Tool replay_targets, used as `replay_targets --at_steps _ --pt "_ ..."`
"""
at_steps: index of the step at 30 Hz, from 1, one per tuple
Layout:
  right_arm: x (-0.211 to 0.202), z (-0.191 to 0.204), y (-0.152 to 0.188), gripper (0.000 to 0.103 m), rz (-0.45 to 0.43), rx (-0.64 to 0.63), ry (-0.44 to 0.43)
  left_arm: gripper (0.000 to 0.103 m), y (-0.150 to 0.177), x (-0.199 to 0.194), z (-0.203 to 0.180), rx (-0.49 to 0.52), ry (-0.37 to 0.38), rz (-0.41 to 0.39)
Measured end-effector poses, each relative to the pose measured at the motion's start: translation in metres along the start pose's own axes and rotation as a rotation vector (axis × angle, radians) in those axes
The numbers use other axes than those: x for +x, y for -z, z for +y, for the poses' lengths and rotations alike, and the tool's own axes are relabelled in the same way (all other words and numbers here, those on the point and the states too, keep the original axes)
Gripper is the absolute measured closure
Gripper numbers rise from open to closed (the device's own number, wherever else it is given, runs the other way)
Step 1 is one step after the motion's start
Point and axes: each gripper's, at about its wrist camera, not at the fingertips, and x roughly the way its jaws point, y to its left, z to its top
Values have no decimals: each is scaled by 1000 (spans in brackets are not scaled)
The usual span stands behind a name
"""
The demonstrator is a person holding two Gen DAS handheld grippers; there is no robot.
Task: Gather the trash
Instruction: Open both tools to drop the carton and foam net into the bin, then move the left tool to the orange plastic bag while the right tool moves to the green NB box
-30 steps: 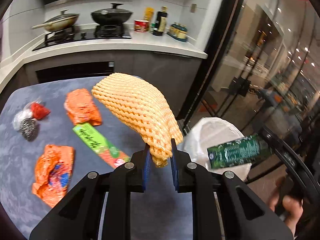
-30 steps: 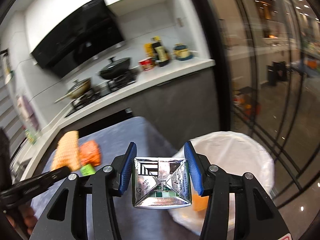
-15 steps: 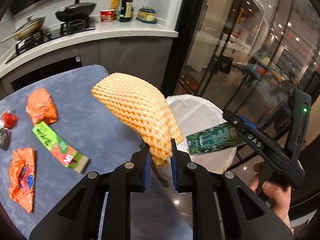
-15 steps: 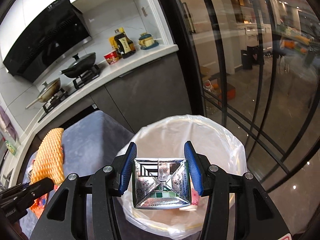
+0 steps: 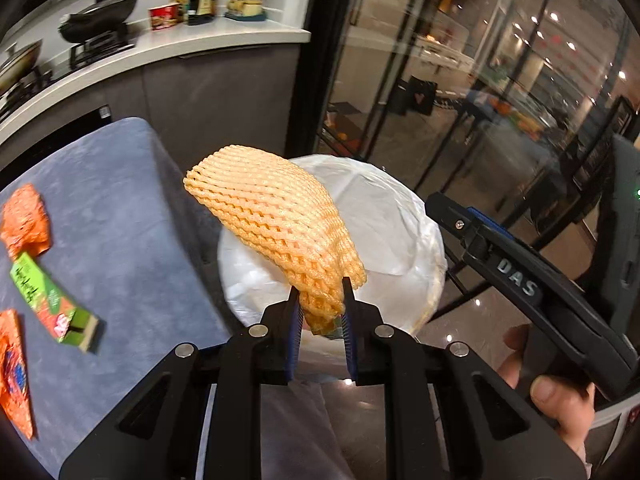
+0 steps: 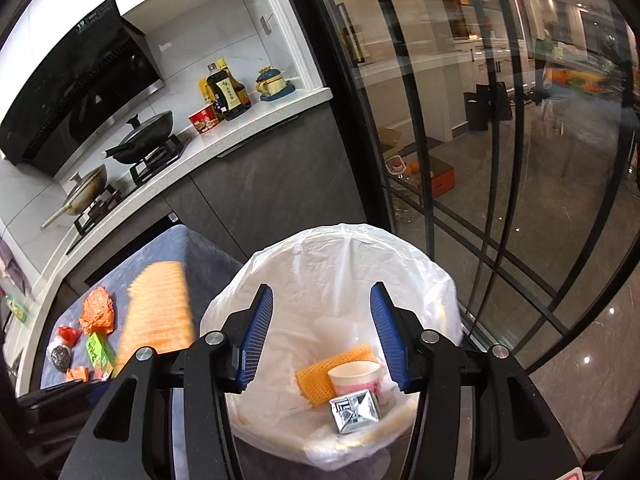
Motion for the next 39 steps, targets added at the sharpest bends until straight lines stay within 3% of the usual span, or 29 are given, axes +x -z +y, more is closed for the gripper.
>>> replay_targets --at_steps 6,8,10,13,28,31,39 --pt "-13 -8 2 50 -14 9 10 82 -2 22 -13 12 31 45" --pt "-16 -9 3 50 -17 11 14 76 -2 25 -16 18 34 53" --pt "-18 -11 3 49 -18 14 16 57 -1 27 -16 20 30 60" --pt "-19 -12 5 49 -17 15 14 43 2 25 -12 9 25 50" --pt "-19 24 10 48 -3 -37 -27 33 9 -19 57 -147 -70 -23" --pt "-20 38 13 42 -1 -60 -44 27 15 -36 79 -183 -126 -55" --pt "-13 95 31 42 48 -154 -126 18 37 -79 153 -315 -272 -103"
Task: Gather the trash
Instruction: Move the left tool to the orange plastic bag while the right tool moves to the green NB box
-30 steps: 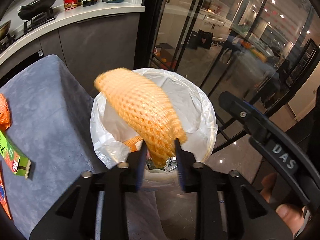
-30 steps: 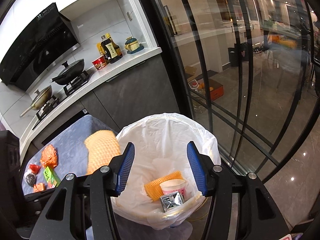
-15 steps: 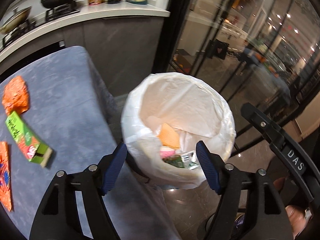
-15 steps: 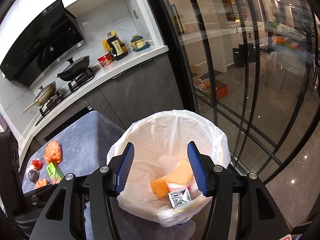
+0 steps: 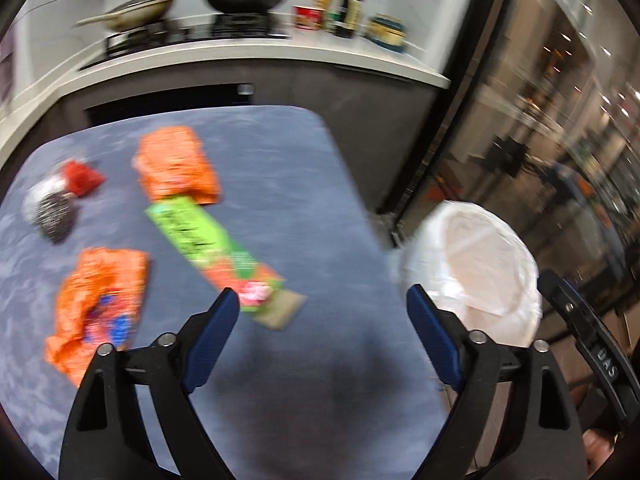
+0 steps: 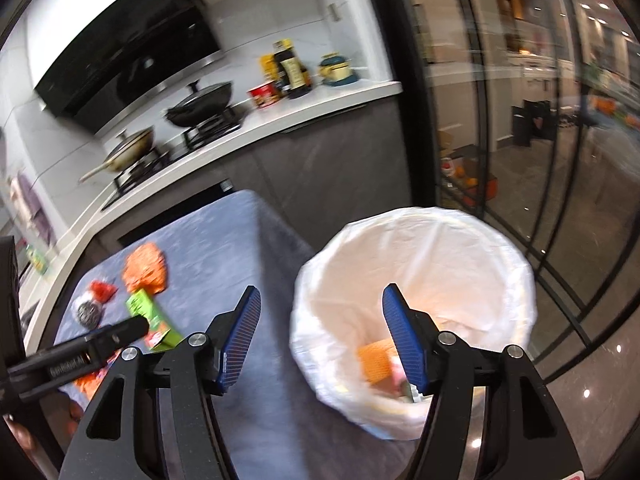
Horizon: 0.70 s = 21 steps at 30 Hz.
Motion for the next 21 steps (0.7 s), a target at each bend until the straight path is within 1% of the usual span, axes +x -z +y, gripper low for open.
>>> replay_targets --at_steps 3,6,12,17,21 --pt "7 27 4 40 20 -44 -36 14 0 -8 39 -52 -63 -14" --pt "14 53 9 38 36 -87 -74 13 3 -13 72 -114 -102 -7" --pt "33 101 21 37 84 -167 -139 11 15 -21 129 -169 -179 1" --pt "58 134 30 35 139 -231 -168 10 26 -17 161 -207 -207 29" --pt "76 158 36 35 176 -283 -174 10 34 -9 179 -237 -204 59"
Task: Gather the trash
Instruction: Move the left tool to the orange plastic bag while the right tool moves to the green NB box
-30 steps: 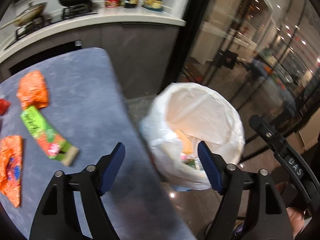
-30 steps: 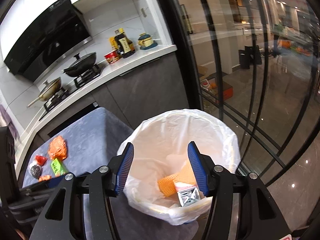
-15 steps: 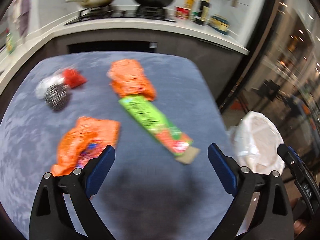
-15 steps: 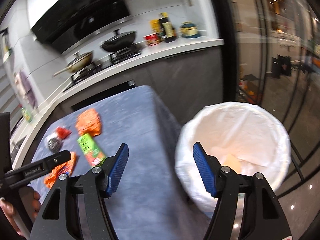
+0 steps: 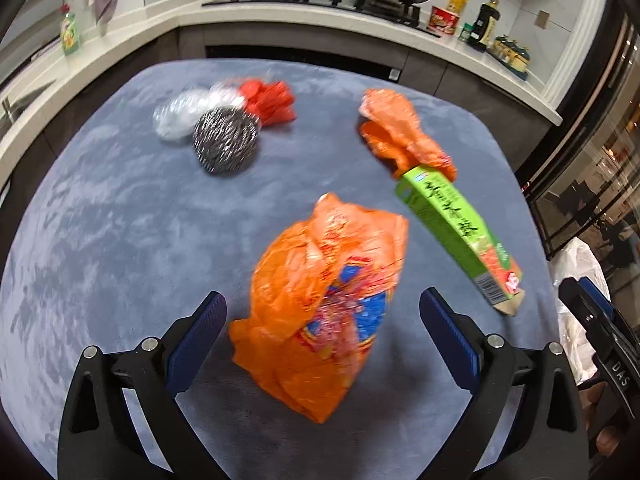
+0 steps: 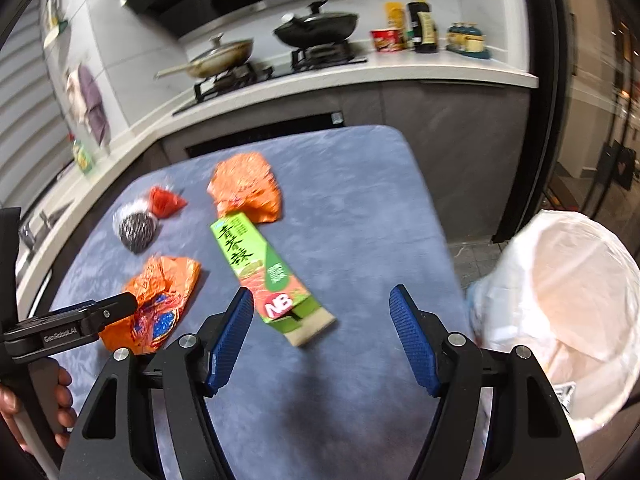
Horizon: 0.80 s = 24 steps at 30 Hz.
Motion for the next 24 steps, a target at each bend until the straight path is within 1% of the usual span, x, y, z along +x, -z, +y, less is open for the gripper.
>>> replay_targets --at_steps 5,12,20,23,24 --pt "28 16 -2 35 47 -47 -6 10 3 14 7 -2 -5 29" --pt "54 29 -4 35 84 -85 -20 10 6 34 17 -29 0 66" --pt "77 38 -5 35 121 -112 -26 11 5 39 12 -10 -12 44" --pt "81 40 -3 35 127 -110 -29 14 5 38 11 -11 -10 37" --pt "81 41 -2 35 126 -111 -30 17 5 37 10 -8 -11 34"
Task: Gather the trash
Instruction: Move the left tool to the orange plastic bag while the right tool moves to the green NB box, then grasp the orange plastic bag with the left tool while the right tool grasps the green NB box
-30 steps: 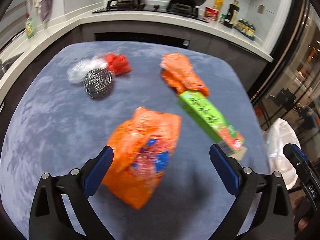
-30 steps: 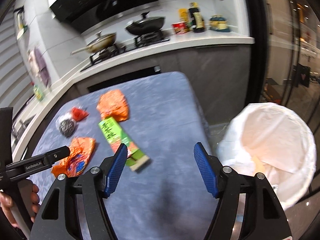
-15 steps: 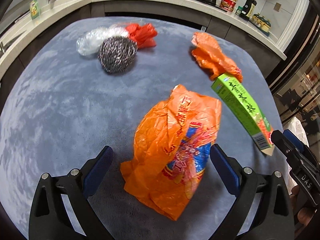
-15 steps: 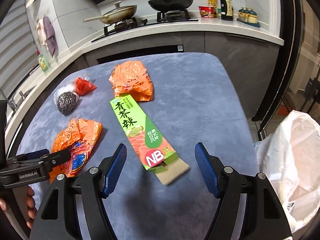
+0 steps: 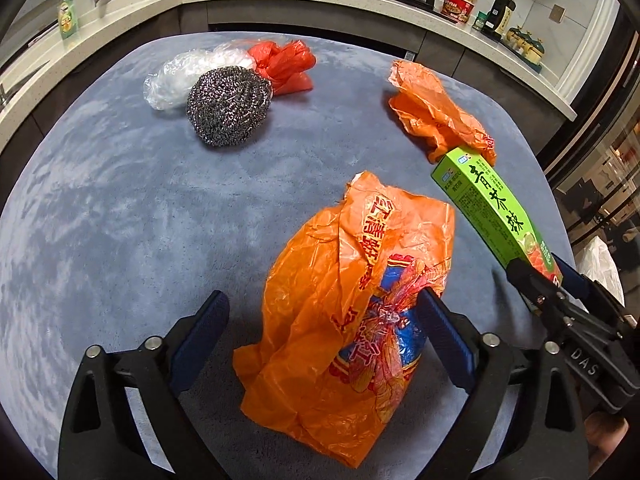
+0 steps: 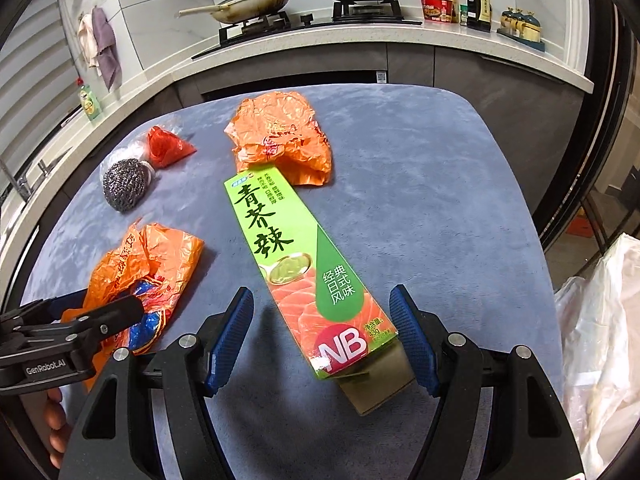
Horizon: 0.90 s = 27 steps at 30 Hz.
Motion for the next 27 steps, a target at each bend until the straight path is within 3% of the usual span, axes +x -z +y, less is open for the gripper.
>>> replay_targets --at_steps 2,4,10,15,19,27 --pt "1 1 1 37 5 -4 -3 23 -3 1 -4 7 0 -3" --pt "0 2 3 52 6 -8 -5 36 -3 -1 -6 18 4 -5" --pt "-12 2 9 57 -2 -5 -29 66 5 -9 -8 25 17 7" --pt "-31 2 16 60 -22 8 -46 79 12 -22 -20 54 29 -4" --pt "-49 -1 23 65 -42 21 -53 82 16 -36 -30 68 57 -17" --pt "-88 -18 36 65 -94 57 -33 83 22 -66 -66 128 97 -62"
